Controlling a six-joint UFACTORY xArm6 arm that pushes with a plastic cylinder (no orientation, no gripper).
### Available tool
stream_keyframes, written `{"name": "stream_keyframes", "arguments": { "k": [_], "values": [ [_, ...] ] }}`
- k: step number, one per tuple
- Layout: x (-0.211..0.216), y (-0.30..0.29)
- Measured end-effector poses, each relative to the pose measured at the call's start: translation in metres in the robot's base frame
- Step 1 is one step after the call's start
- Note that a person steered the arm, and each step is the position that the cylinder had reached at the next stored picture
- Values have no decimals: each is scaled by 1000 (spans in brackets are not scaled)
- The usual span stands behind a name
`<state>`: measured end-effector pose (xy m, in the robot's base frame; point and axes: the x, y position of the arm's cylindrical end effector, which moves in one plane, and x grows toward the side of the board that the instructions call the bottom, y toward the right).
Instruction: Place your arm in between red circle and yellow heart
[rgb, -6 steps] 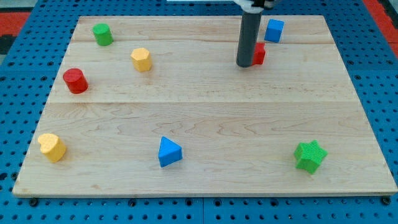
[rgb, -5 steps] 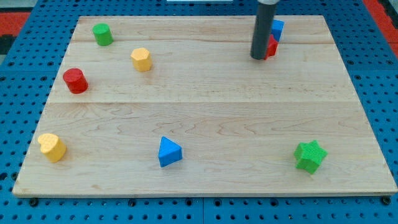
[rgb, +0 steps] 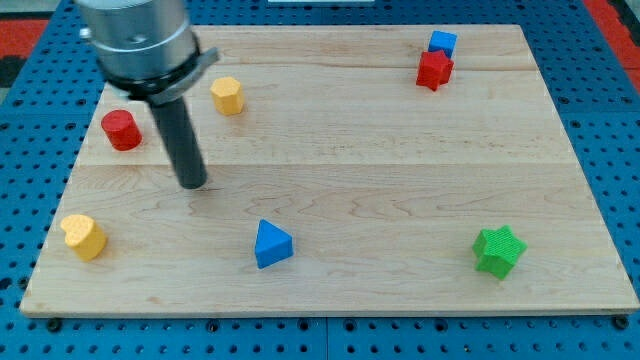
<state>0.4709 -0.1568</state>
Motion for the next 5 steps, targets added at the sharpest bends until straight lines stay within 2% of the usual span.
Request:
{"name": "stream_keyframes", "arguments": {
  "k": [2, 3, 4, 5],
  "values": [
    [8, -9],
    [11, -78],
    [-16, -96],
    [-50, -84]
  ]
}}
